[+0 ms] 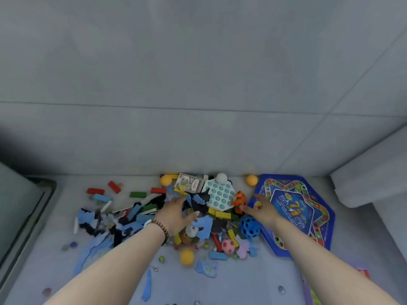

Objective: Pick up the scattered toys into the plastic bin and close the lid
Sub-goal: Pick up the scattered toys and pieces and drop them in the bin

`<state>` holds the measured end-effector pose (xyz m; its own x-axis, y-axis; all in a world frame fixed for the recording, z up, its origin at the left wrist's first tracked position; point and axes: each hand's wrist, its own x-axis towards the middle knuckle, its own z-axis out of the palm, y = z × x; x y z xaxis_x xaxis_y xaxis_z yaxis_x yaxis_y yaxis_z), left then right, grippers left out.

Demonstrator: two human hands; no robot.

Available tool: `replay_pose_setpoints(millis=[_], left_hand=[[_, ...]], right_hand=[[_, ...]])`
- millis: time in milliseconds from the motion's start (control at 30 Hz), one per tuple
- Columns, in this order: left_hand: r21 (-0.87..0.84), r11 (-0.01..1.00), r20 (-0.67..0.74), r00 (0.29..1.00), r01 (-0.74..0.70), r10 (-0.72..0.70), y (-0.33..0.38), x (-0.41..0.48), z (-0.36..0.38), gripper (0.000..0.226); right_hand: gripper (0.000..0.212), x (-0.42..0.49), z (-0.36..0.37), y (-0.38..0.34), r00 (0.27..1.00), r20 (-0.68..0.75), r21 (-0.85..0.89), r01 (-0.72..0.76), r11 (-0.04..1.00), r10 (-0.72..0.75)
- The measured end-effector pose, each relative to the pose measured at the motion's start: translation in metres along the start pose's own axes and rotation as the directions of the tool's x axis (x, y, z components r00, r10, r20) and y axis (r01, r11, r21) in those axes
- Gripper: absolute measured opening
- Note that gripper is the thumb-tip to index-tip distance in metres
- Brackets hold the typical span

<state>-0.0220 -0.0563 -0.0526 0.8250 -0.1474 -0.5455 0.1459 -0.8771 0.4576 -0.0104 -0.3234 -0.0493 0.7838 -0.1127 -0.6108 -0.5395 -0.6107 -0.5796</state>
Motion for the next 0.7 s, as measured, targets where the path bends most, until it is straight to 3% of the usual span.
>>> replay_pose_setpoints(millis=[167, 267, 333, 500, 700], left_hand=[[-0.065, 0.997, 0.063, 0.998, 0.035, -0.031, -0.01, 0.014, 0.028, 0.055], [-0.119, 0.99, 0.057, 0.996, 0.073, -0.066, -0.014, 0.015, 0.042, 0.056], [-0.161, 0.982, 0.036, 0.995, 0.094, -0.089, -0.015, 0.017, 0.05, 0.053], [-0.361, 0.924, 0.033, 0.992, 0.125, -0.121, -0.01, 0.019, 0.06, 0.032], [-0.52, 0.833, 0.079, 0.982, 0.19, -0.174, -0.013, 0.025, 0.065, 0.045]], right_hand=[[0.08, 0.026, 0.019, 0.009, 0.998, -0.032, 0.022, 0.047, 0.999, -0.047], [0.063, 0.035, 0.026, 0.005, 0.996, -0.037, 0.02, 0.078, 0.997, -0.078], [0.063, 0.04, 0.03, 0.002, 0.996, -0.032, -0.007, 0.081, 0.997, -0.081], [0.06, 0.05, 0.037, 0.003, 0.995, -0.064, -0.035, 0.072, 0.997, -0.074], [0.058, 0.047, 0.039, 0.011, 0.987, -0.138, 0.196, 0.106, 0.975, -0.08]])
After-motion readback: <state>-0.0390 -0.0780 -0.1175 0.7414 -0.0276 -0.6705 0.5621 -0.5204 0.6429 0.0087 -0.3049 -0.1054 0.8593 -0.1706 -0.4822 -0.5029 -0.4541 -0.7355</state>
